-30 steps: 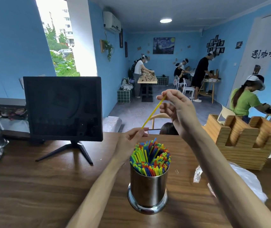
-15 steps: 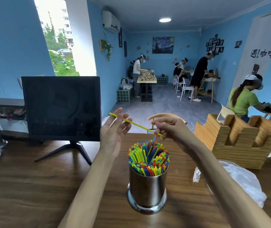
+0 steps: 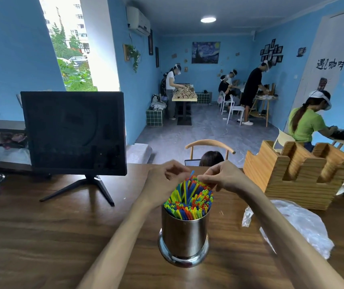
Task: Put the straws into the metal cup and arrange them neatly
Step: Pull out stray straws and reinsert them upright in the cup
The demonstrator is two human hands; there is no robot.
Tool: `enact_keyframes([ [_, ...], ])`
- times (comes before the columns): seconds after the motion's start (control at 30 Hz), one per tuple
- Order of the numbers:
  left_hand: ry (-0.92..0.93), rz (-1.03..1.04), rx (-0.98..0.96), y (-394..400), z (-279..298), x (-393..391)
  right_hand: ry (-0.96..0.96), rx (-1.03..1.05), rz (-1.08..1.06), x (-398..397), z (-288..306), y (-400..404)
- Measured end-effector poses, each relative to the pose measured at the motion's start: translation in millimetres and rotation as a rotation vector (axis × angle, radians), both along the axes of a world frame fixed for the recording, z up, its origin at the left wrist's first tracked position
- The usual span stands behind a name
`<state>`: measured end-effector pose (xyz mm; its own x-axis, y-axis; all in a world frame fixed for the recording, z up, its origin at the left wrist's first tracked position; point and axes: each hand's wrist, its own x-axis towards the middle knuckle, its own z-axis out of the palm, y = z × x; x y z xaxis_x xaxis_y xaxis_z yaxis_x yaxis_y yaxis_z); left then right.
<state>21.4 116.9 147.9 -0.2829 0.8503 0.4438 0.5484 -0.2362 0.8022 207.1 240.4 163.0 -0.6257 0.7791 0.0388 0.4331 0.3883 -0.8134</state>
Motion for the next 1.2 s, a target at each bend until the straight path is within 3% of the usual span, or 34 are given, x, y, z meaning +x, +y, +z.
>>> enact_keyframes([
  [0.13,0.074,-0.029,-0.124,1.0,-6.9,-3.6,0.025,0.053,-0.014,-3.0,5.5,1.6],
  [0.27,0.083,-0.067,-0.099,2.3,1.4,-2.4,0.279,0.185,-0.093,-7.7,23.1,-3.3],
  [0.43,-0.046,0.071,-0.029,0.6,11.6,5.1,0.645,0.226,-0.054,-17.5,64.7,-42.4],
  [0.57,-0.212,0.023,-0.107,-11.0,37.5,18.7,0.729,0.349,0.046,-22.8,82.2,-80.3],
  [0.7,-0.529,-0.105,-0.211,-17.1,53.4,21.0,0.595,0.396,0.292,-28.6,73.4,-107.6],
  [0.83,-0.857,-0.18,-0.204,-18.3,58.4,9.7,0.267,0.57,0.395,-36.5,53.7,-107.6],
  [0.93,-0.99,-0.215,-0.142,-11.7,58.4,-1.6,0.047,0.61,0.447,-36.2,42.2,-95.0],
  [1.1,-0.591,-0.024,0.094,-10.8,45.5,-4.3,-0.259,0.645,0.351,-32.3,30.0,-70.4],
  [1.2,-0.37,-0.031,0.182,-11.1,42.0,2.5,-0.359,0.639,0.327,-33.1,26.2,-64.6],
])
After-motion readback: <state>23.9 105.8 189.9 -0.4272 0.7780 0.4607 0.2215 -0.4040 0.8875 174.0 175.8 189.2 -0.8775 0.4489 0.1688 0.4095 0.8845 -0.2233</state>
